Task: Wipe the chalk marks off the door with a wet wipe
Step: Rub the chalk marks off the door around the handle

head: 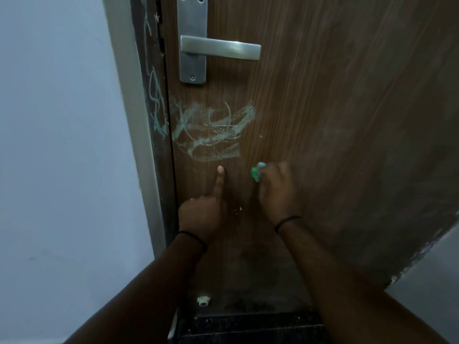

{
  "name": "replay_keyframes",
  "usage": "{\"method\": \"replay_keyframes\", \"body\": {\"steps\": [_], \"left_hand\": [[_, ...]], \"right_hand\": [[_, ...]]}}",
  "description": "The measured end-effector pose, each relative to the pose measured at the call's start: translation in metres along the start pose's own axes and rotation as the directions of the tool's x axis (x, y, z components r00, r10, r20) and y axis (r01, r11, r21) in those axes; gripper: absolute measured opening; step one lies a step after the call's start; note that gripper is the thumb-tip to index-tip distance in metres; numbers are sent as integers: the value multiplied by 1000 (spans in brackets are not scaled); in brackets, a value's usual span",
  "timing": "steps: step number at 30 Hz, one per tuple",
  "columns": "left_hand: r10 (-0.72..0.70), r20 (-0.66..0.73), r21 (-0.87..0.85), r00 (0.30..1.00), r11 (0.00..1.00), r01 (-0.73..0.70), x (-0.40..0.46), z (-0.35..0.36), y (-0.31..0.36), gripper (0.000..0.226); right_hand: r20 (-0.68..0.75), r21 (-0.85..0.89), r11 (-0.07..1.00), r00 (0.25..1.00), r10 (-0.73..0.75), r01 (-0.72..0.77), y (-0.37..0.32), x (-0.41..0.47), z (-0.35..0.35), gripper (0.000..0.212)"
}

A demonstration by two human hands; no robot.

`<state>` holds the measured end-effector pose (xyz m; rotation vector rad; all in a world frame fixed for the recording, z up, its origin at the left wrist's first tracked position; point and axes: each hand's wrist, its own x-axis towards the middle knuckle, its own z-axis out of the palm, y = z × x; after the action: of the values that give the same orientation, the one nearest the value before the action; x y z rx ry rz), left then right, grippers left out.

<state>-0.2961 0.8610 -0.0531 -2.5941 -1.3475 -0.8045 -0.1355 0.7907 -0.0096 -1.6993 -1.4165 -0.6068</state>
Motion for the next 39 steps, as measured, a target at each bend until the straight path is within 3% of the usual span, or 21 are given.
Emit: {"method": "replay_keyframes", "body": {"steps": [2,4,8,10,15,20,25,30,35,39], "left_hand": [[7,-5,17,1000,1000,-7,0,0,-6,83],[22,15,27,1000,999,-23,1,0,-6,85],[53,35,23,998,998,-54,0,3,0,92],[59,43,0,997,998,-59,0,2,-5,93],[33,25,8,999,999,-33,-11,4,-21,90],[17,17,21,1000,1000,-17,-15,2,-16,88],[-41,29,60,999,997,39,-20,-8,-31,89],[-64,5,-2,998,998,64,-22,-6,-35,87],[-117,-14,-41,993,992,116,-24,5,-50,92],[-111,6,-102,994,989,111,-25,13,-45,88]], "right_hand": [[-156,65,991,980,126,-117,8,7,-8,5],[-239,62,992,963,125,-114,-1,24,-5,3],[-13,-85,975,978,-209,207,-25,25,17,5],[-4,-82,968,971,-237,236,-16,19,11,6],[-273,-47,991,953,-132,124,-26,54,4,15],[-23,-60,944,945,-327,326,-37,34,14,14],[-209,29,991,970,-123,132,-45,45,15,12],[56,-32,942,942,-332,334,-67,26,46,14],[-168,-42,982,967,-191,187,-56,40,30,18],[21,-26,929,929,-370,370,-96,35,52,10]]}}
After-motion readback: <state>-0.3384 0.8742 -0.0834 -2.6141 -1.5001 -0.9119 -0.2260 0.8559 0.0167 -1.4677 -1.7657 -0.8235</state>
